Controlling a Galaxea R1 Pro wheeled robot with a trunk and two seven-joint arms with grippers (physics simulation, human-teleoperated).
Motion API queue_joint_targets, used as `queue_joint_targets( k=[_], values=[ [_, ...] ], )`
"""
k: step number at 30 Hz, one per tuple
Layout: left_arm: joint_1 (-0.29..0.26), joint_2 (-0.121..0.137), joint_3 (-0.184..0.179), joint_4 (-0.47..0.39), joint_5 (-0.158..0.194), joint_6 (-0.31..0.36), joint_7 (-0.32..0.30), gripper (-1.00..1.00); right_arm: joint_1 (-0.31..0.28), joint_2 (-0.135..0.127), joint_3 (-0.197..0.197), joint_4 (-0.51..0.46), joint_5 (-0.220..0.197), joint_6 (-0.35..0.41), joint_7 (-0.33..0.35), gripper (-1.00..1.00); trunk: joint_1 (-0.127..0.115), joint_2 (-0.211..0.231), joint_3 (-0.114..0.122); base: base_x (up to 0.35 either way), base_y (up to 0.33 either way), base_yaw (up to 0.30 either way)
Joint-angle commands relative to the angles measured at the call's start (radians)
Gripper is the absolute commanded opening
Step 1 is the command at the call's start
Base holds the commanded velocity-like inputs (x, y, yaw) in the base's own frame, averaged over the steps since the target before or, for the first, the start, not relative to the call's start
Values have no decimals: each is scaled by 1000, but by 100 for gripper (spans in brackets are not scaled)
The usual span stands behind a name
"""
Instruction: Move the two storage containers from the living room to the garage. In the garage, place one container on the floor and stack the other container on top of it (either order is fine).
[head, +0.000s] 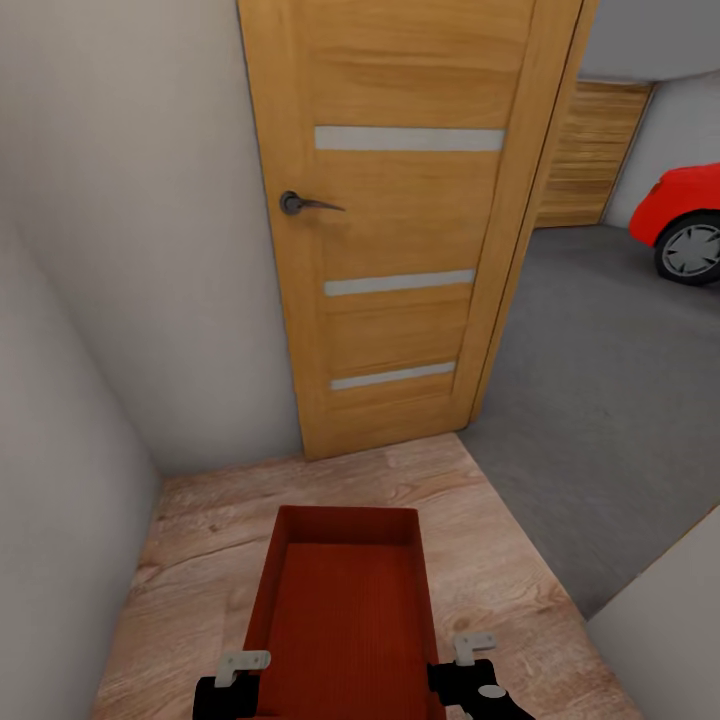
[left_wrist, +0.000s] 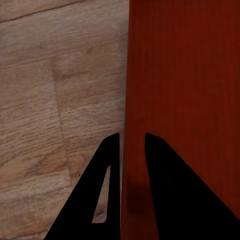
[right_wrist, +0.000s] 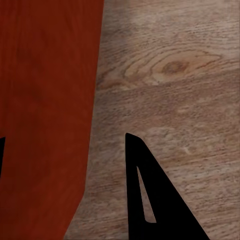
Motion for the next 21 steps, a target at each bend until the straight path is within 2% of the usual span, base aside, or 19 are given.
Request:
queue_joint_targets(
  k=[1, 10, 21],
  values=[
    [-1, 1, 5, 0, -2, -3, 14, -100, -1, -1, 5, 2, 4, -2, -10, -100, 0, 0, -1, 97, 46, -2],
    [-1, 1, 5, 0, -2, -3, 14, -100, -1, -1, 5, 2, 4, -2, -10, -100, 0, 0, -1, 30, 14, -43],
    [-1, 1, 5, 0, -2, -3, 14, -100, -1, -1, 5, 2, 4, -2, -10, -100, 0, 0, -1, 1, 1, -229]
  ],
)
